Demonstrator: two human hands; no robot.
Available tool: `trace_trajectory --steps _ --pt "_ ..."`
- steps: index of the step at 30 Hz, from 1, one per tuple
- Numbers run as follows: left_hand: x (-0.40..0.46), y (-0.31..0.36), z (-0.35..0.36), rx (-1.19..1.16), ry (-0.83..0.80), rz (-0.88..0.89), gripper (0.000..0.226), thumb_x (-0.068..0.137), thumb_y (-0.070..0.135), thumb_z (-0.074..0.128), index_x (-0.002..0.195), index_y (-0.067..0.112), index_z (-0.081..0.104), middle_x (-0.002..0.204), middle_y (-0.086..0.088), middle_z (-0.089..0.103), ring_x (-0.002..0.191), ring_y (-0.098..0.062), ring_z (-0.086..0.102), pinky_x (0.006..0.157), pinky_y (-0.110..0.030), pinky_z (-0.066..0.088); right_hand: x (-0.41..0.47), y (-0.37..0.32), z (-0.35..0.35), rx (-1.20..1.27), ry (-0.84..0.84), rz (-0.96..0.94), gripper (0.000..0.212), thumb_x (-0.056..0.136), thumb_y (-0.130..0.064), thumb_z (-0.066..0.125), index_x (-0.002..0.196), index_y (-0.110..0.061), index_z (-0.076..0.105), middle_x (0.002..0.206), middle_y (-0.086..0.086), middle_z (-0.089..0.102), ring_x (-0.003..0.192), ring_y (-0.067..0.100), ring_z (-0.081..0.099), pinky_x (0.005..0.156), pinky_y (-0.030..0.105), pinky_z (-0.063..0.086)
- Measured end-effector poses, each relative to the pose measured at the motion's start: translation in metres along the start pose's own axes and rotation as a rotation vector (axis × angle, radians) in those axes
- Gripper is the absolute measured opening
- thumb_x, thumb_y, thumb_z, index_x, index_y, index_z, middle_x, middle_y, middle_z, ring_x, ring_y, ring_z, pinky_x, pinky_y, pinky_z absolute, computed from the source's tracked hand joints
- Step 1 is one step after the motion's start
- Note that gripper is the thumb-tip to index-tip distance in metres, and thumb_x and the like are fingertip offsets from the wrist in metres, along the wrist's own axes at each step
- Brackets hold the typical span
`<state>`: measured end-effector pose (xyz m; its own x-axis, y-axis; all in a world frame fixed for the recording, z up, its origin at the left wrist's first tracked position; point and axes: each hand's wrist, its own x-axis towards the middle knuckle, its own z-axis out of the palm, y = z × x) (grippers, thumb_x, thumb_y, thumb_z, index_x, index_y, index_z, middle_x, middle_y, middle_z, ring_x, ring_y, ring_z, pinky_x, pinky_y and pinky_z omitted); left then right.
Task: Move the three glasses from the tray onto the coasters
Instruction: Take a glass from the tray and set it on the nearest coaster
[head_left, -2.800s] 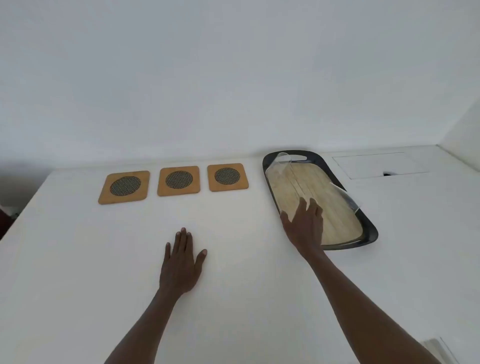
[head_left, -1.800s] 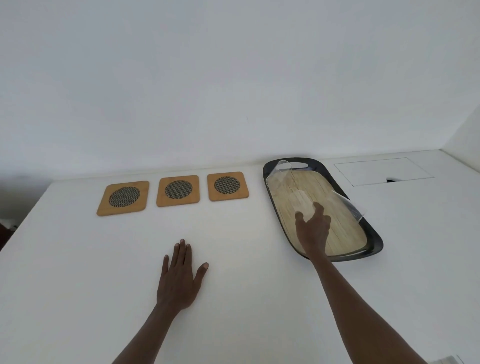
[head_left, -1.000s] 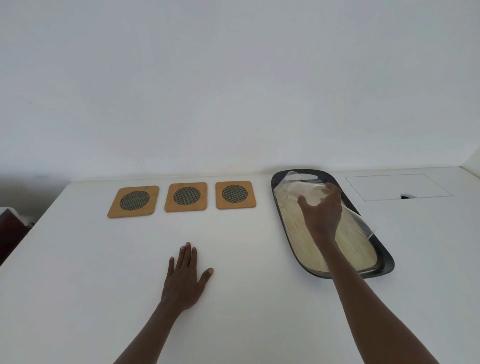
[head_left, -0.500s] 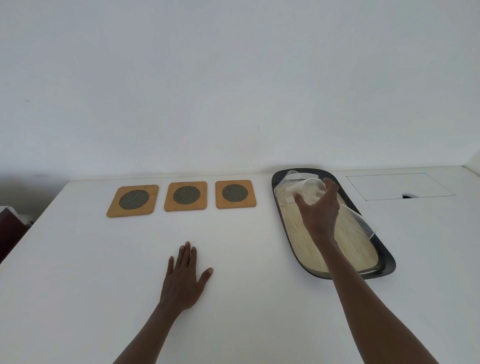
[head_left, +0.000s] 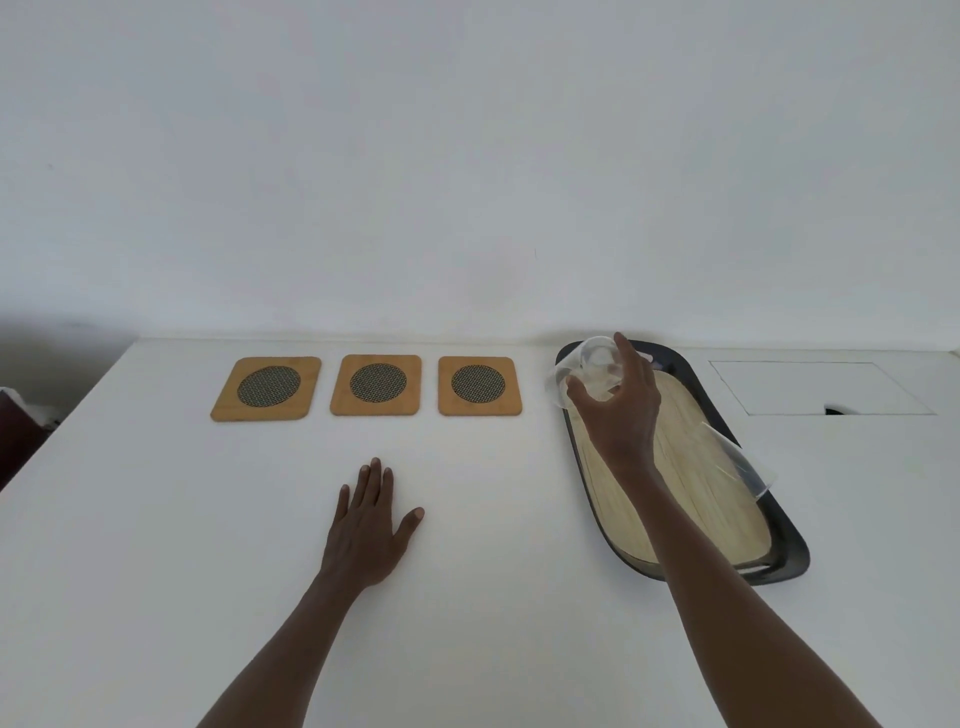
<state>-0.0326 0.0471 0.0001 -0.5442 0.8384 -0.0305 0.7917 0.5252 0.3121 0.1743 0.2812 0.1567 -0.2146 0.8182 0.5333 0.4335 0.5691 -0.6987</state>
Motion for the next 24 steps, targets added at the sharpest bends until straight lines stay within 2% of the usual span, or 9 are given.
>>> trace_trajectory --steps 4,6,8,10,24 --pt "0.002 0.0 0.004 0.021 0.072 -0.009 0.09 0.088 0.07 0.012 0.154 0.008 0.008 0.163 -0.005 -0.003 0.15 -0.015 -0.005 0.121 -0.04 0.003 0.01 -0.003 0.023 0.009 -0.027 0.006 0.08 0.073 -0.035 0.08 0.143 -0.013 0.045 0.124 0.004 0.061 0.107 0.019 0.059 0.091 0.038 0.051" --pt "0.002 0.0 0.006 0.022 0.089 -0.008 0.088 0.09 0.069 0.016 0.154 0.009 0.01 0.163 -0.005 -0.001 0.15 -0.015 -0.003 0.122 -0.041 0.004 0.017 -0.006 0.037 0.026 -0.041 0.02 0.082 0.072 -0.037 0.08 0.142 -0.013 0.044 0.126 0.004 0.061 0.111 0.021 0.059 0.093 0.042 0.051" --pt "0.002 -0.001 0.008 0.025 0.095 -0.009 0.087 0.09 0.069 0.017 0.154 0.009 0.01 0.163 -0.005 -0.001 0.15 -0.015 -0.004 0.122 -0.04 0.004 0.023 -0.01 0.051 0.035 -0.08 0.03 0.081 0.073 -0.036 0.081 0.142 -0.012 0.045 0.128 0.004 0.06 0.113 0.017 0.056 0.095 0.028 0.044" --pt "0.003 -0.001 0.008 0.027 0.1 -0.013 0.087 0.091 0.068 0.019 0.155 0.01 0.01 0.163 -0.004 -0.001 0.15 -0.014 -0.004 0.122 -0.04 0.005 0.029 -0.015 0.066 0.029 -0.12 0.023 0.08 0.074 -0.033 0.081 0.142 -0.011 0.045 0.128 0.004 0.06 0.109 0.012 0.053 0.088 0.015 0.033" --pt "0.003 -0.001 0.01 0.005 0.142 -0.021 0.085 0.092 0.068 0.028 0.154 0.011 0.018 0.163 -0.003 0.005 0.15 -0.013 0.0 0.121 -0.041 0.011 0.058 0.0 0.16 -0.048 -0.374 0.069 0.083 0.08 -0.04 0.077 0.147 -0.011 0.039 0.131 0.007 0.055 0.121 0.021 0.051 0.091 0.021 0.031"
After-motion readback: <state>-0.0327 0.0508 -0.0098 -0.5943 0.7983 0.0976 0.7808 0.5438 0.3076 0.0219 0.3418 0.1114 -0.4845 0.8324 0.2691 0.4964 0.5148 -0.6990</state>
